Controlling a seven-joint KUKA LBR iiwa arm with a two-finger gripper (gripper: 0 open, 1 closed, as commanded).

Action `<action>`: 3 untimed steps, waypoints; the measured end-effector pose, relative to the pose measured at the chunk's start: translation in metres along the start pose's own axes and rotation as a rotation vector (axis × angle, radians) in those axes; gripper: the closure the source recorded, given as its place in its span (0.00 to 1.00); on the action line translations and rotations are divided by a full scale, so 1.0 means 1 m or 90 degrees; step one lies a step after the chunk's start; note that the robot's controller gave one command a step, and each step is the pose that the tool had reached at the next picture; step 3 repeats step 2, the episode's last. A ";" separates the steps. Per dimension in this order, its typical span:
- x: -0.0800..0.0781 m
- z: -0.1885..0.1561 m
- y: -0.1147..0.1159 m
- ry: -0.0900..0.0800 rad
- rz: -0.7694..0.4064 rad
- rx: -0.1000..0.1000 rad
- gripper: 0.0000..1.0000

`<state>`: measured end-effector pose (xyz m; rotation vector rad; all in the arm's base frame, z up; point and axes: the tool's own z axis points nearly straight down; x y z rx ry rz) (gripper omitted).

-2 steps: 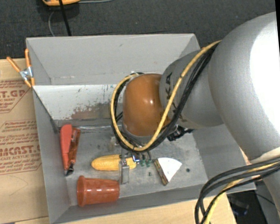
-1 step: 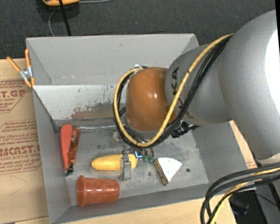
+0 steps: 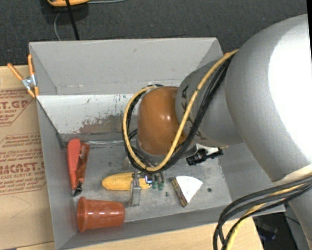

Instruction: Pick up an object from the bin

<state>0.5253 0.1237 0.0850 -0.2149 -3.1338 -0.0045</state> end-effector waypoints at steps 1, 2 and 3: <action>0.006 0.015 -0.007 0.000 0.017 -0.001 1.00; 0.006 0.015 -0.007 0.000 0.018 -0.001 1.00; 0.006 0.015 -0.007 0.000 0.018 -0.001 1.00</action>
Offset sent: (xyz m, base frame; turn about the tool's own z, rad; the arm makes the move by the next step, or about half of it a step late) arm 0.0000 0.0000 0.0000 0.0000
